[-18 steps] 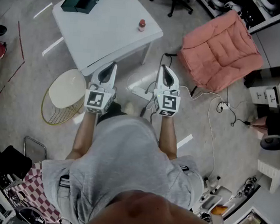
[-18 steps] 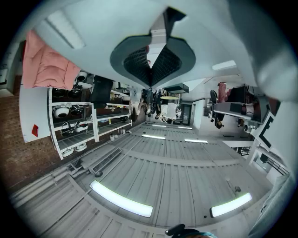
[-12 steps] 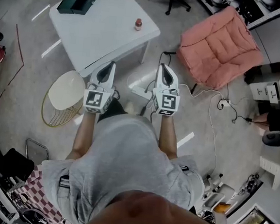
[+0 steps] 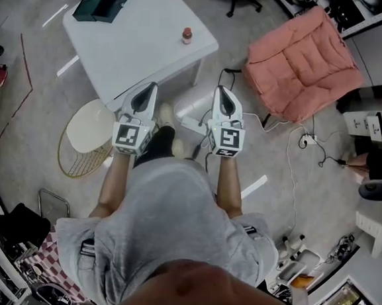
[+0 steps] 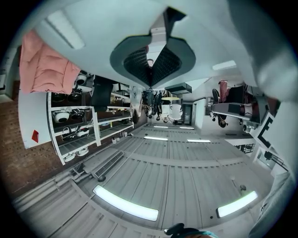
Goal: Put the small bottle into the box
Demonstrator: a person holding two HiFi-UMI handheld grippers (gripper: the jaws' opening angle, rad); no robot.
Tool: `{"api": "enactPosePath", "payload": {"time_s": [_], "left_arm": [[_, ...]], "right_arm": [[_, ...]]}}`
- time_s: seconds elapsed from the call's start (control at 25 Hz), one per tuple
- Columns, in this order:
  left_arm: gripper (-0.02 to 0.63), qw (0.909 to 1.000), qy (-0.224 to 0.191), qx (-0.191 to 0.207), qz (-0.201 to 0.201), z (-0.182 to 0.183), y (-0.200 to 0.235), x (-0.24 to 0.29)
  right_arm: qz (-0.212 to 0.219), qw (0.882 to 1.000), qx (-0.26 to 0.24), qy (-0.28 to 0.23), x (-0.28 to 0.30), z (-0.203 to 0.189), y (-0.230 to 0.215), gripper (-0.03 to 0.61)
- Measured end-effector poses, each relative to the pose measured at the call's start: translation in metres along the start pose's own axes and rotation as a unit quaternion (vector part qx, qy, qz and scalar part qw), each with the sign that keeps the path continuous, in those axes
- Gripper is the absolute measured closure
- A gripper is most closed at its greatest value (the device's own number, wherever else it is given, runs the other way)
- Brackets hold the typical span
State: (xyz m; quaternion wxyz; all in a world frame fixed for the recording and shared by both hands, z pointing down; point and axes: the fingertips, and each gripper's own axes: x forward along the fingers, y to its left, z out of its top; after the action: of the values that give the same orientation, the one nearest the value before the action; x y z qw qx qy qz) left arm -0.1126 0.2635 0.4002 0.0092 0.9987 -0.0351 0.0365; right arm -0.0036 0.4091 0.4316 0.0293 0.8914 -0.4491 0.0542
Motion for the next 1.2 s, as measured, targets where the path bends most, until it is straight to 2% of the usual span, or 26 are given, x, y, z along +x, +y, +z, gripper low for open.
{"api": "enactPosePath", "payload": {"time_s": [0.44, 0.8, 1.2], "left_arm": [[0.603, 0.9994, 0.023, -0.017, 0.019, -0.018, 0.058, 0.063], [0.603, 0.9973, 0.051, -0.040, 0.033, -0.044, 0.126, 0.114], [0.603, 0.9946, 0.086, -0.053, 0.019, -0.072, 0.167, 0.161]], "right_arm": [[0.025, 0.999, -0.011, 0.033, 0.088, -0.010, -0.006, 0.575], [0.033, 0.997, -0.007, 0.066, 0.180, -0.030, -0.006, 0.575], [0.021, 0.994, 0.007, 0.107, 0.249, -0.060, -0.017, 0.575]]}}
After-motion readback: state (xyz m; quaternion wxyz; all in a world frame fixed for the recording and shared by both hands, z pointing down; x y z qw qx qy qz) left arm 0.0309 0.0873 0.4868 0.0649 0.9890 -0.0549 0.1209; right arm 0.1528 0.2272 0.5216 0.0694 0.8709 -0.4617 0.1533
